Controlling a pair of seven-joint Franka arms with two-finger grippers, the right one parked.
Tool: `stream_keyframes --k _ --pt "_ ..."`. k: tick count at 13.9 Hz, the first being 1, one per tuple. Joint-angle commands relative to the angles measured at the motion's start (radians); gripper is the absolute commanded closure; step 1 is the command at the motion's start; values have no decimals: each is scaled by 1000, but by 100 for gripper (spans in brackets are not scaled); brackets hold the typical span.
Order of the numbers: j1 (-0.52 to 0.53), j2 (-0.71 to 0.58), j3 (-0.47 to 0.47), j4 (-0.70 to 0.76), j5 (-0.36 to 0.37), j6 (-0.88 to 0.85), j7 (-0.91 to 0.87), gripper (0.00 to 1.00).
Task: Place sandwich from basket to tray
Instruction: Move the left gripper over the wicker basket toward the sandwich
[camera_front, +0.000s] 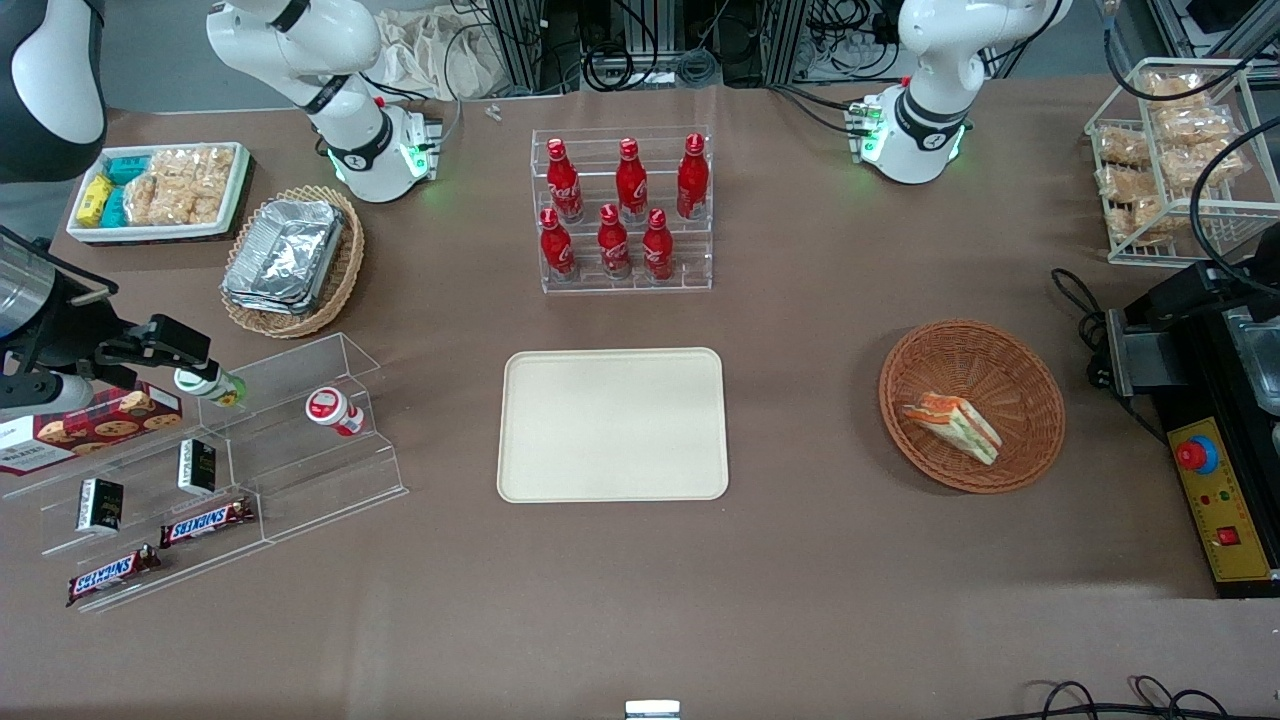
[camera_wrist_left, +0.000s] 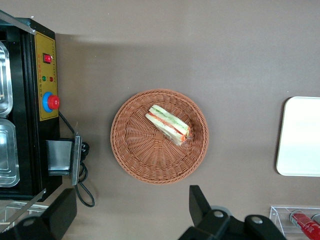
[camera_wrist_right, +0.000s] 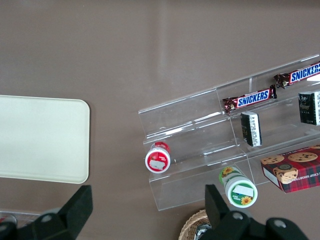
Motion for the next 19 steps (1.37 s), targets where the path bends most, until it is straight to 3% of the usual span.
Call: stream_keyframes --k 1,8,10,14,19 --pt "-3 -17 -3 -3 8 -19 4 0" --pt "-3 6 -8 -57 13 -17 6 0" --pt "-6 12 -12 -123 10 7 -11 0" --pt "-15 -38 -23 -360 11 217 -94 0" --pt "-21 -57 -31 -531 4 389 -172 0"
